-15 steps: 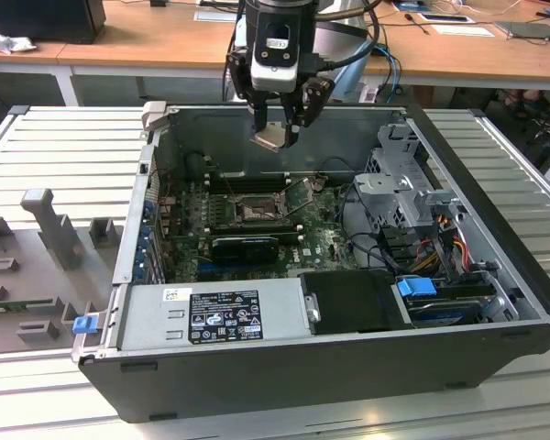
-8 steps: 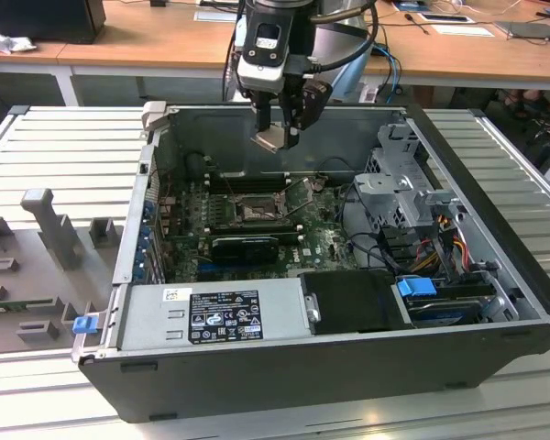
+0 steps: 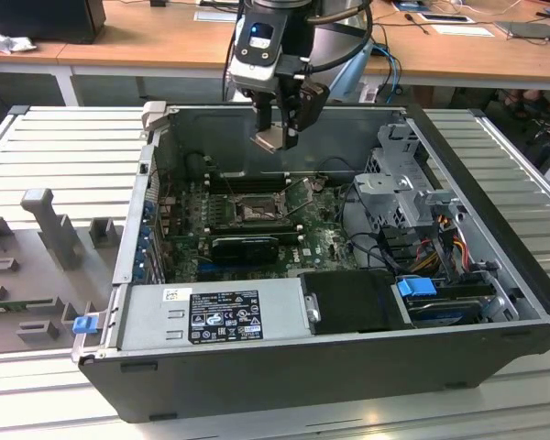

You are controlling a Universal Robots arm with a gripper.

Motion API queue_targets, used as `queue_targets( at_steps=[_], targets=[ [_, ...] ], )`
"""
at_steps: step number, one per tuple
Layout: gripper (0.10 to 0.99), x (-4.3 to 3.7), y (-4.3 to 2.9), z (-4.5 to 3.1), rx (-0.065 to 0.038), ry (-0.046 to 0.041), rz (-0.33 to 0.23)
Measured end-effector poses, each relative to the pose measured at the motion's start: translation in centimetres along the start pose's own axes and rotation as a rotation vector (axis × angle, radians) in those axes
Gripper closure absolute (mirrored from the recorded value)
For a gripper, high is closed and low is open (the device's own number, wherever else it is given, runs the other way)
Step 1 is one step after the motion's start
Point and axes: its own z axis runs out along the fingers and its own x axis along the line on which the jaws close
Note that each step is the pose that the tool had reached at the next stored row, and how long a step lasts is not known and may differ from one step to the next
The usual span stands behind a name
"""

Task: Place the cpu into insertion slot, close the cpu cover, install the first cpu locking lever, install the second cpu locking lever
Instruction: 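Place the cpu into insertion slot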

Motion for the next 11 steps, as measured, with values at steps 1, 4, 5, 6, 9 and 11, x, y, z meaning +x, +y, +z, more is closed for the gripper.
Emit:
queue_targets(
  at_steps=[1,4,5,6,9,11],
  targets=[
    [0.557,0.00,0.00,0.00,0.000,-0.0011,0.013],
    [0.557,0.00,0.00,0.01,-0.001,-0.0041,0.048],
    [0.557,0.00,0.00,0.01,-0.001,-0.0049,0.057],
    [0.557,0.00,0.00,0.01,-0.001,-0.0062,0.072],
    [0.557,0.00,0.00,0.02,-0.002,-0.0106,0.124],
    [0.557,0.00,0.00,0.03,-0.003,-0.0124,0.145]
  ],
)
